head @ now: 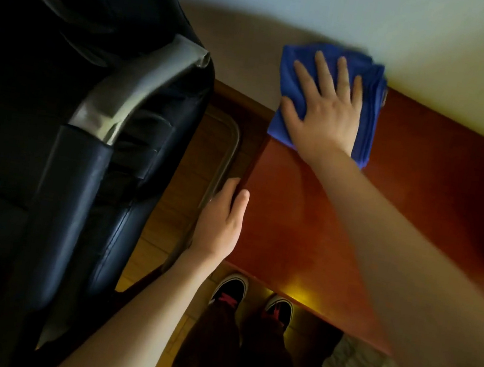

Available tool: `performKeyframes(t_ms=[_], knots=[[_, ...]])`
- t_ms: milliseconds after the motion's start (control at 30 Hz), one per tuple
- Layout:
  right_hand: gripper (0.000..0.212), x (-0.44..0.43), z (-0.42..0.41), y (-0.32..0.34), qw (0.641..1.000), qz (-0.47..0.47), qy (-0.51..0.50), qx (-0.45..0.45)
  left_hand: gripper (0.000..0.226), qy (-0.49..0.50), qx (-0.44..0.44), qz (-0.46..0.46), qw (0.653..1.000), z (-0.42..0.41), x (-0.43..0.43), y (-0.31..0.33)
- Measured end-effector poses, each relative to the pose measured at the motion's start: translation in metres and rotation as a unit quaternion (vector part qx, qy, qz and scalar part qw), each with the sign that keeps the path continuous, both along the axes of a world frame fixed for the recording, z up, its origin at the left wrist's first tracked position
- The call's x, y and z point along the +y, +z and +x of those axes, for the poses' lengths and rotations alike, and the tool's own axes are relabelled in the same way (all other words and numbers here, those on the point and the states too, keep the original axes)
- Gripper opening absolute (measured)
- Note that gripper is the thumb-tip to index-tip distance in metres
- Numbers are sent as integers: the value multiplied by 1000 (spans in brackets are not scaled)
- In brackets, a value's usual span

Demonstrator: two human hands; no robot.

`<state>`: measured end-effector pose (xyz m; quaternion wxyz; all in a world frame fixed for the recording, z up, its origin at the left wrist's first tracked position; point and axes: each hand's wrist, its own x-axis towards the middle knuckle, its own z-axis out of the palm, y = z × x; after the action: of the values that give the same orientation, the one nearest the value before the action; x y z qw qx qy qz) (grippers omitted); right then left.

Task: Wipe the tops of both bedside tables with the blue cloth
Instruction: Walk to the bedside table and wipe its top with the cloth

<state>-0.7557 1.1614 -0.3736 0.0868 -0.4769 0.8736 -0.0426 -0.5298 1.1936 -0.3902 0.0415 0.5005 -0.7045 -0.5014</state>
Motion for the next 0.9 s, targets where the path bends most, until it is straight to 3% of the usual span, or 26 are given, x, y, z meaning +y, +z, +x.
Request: performKeyframes(t_ms=[67, 200, 300, 467, 567, 700, 767, 900], knots=[[61, 35, 28, 5, 1000, 6, -5, -6, 36, 14, 8, 25, 1000, 0, 0, 3], [67, 132, 121, 12, 997, 61, 17, -45, 43, 42, 11, 42, 998, 1, 0, 0], [67, 169, 161, 7, 996, 78, 27, -45, 30, 57, 16, 58, 997, 0, 1, 2], [69, 119, 107, 4, 998, 46, 16, -39, 33, 34, 27, 38, 998, 0, -1, 0], [65, 58, 41, -2, 998, -7, -55, 0, 35, 13, 29, 25, 999, 1, -2, -5], [65, 11, -14, -3, 997, -7, -75, -6, 61, 15, 5, 28, 999, 0, 0, -5], [64, 13, -14, -1, 997, -11, -73, -4, 65, 16, -7, 31, 999, -1, 0, -1], [64, 72, 43, 3, 997, -16, -75, -14, 51, 19, -7, 14, 1000, -3, 0, 7]])
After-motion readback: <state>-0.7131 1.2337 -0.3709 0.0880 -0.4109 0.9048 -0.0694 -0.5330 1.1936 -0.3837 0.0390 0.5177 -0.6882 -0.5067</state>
